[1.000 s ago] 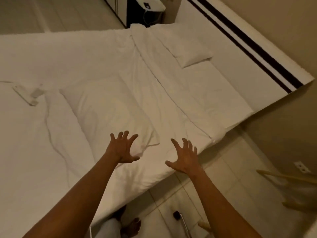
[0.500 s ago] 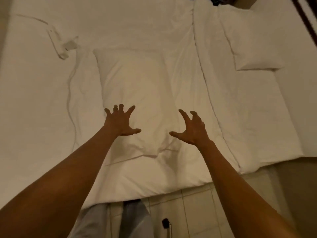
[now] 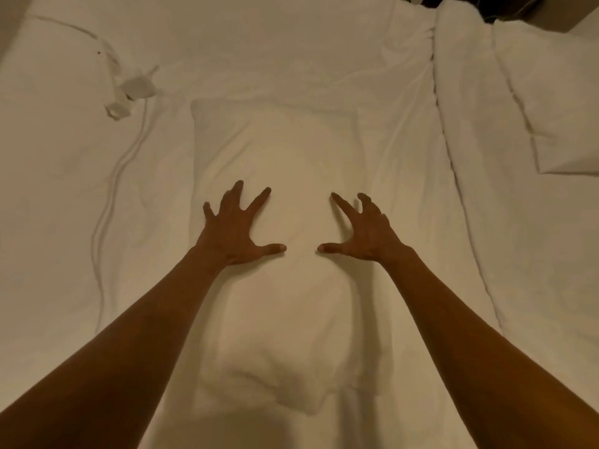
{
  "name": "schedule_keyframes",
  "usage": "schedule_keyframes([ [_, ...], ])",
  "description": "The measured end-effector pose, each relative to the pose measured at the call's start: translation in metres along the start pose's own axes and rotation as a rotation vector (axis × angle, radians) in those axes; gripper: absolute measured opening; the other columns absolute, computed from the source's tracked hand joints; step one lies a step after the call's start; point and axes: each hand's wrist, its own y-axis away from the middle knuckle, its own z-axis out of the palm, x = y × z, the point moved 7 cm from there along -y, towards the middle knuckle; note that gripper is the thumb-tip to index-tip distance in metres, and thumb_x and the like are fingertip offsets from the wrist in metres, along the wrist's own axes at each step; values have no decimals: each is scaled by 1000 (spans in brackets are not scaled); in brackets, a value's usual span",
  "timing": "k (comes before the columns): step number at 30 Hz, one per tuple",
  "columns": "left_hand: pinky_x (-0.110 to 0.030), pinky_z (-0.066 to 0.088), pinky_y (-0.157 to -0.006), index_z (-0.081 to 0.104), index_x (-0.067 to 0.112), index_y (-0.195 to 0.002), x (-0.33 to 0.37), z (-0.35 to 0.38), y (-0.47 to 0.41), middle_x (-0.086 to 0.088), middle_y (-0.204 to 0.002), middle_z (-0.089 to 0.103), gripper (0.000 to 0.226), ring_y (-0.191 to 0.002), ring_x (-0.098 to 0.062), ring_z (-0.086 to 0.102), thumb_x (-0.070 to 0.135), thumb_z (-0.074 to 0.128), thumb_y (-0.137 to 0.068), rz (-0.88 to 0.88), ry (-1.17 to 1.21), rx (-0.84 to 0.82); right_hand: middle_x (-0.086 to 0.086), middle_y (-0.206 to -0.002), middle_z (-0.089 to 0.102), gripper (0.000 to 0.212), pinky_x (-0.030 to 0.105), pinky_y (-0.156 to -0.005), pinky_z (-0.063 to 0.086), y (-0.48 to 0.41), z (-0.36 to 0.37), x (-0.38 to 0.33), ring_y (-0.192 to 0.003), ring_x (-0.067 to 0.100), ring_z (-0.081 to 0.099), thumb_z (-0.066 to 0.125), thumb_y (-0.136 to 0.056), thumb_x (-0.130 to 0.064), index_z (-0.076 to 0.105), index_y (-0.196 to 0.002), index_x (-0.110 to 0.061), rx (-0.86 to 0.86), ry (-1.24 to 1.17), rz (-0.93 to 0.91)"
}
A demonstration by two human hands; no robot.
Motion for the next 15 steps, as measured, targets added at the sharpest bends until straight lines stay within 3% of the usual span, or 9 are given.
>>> schedule_keyframes([
  [5,-76,2,-107,-10,52,-147,-20,44,-19,0,-161,-21,118,-148,-28,-15,97,46,-55,109,-30,102,10,-164,-11,122,68,-115,8,-49,50,-3,-148,43,-7,63,-51,-90,-5,-148,-58,44,-132,-45],
  [9,-75,2,-108,-4,49,-150,-27,62,-23,0,-162,-17,117,-148,-26,-15,97,46,-55,123,-20,187,7,-164,-8,120,67,-114,5,-52,73,4,-149,42,-9,64,-53,-88,-1,-149,-57,199,-226,-72],
  [15,-74,2,-108,-6,50,-149,-24,54,-19,2,-162,-17,117,-149,-25,-14,95,49,-56,113,16,168,9,-165,-9,116,69,-115,6,-45,66,1,-149,41,-11,65,-59,-85,0,-150,-55,173,-237,-93],
])
